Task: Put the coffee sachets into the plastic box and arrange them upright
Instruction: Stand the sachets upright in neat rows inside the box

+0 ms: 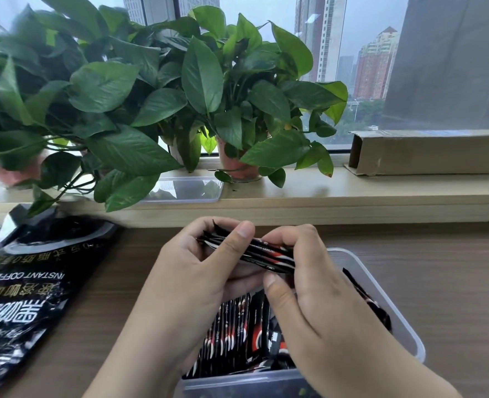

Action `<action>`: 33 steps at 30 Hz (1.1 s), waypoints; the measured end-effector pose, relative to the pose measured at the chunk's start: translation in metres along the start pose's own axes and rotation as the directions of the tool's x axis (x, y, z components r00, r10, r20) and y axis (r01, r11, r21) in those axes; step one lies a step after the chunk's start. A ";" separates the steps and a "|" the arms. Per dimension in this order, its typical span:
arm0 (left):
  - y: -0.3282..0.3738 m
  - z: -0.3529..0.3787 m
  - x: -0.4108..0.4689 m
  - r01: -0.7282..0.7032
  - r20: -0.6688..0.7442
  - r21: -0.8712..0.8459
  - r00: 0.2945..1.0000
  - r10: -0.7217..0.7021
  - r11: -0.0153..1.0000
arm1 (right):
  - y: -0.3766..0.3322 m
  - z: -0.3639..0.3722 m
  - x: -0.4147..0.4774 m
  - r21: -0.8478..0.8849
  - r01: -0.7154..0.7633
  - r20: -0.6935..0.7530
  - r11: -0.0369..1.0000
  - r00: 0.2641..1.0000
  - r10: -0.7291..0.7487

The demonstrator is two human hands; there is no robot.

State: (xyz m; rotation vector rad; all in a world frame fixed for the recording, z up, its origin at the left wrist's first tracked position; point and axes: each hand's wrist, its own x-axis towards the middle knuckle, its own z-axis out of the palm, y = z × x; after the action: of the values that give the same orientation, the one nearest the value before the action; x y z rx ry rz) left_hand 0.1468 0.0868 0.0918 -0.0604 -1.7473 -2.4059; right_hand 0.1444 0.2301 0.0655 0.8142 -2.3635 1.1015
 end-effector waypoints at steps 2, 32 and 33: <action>0.002 -0.001 0.000 0.019 0.018 -0.004 1.000 -0.019 1.000 | 0.001 -0.001 0.000 -0.009 0.005 0.013 1.000 1.000 -0.005; 0.012 -0.048 0.019 -0.597 0.458 0.691 0.798 0.392 0.408 | 0.022 -0.046 0.010 0.061 -0.461 -0.222 0.885 0.858 0.462; 0.012 -0.047 0.021 -0.672 0.603 0.676 0.740 0.297 0.302 | 0.024 -0.046 0.011 0.067 -0.486 -0.214 0.872 0.846 0.488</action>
State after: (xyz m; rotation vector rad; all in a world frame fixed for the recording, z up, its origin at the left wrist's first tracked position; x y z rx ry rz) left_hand 0.1305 0.0364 0.0907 -0.8439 -2.4258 -0.8543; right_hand 0.1258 0.2755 0.0862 0.0627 -2.4259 1.3154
